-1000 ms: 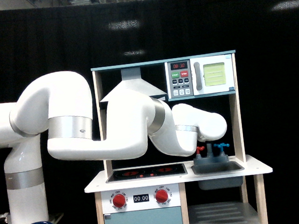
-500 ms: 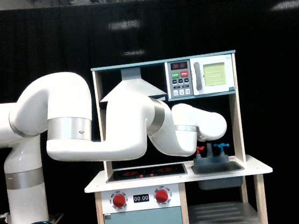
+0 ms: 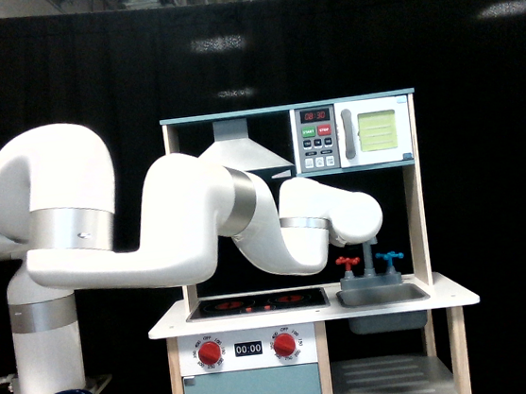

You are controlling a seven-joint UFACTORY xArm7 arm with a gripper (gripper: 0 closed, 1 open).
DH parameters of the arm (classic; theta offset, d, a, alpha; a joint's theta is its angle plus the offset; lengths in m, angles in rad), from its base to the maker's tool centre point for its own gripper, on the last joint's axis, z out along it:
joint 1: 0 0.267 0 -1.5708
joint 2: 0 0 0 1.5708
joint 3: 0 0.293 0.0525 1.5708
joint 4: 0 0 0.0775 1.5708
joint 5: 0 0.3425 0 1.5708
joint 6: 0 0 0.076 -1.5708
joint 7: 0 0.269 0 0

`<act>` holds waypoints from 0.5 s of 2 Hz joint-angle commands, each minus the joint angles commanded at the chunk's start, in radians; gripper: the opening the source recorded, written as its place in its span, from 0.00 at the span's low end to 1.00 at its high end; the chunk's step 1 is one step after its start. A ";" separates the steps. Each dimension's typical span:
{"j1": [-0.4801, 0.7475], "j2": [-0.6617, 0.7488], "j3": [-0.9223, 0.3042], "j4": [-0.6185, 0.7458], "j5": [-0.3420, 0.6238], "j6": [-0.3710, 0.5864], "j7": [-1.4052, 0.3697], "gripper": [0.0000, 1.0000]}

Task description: Turn on the faucet

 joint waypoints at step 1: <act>-0.316 0.024 0.054 -0.171 -0.026 0.141 0.022 1.00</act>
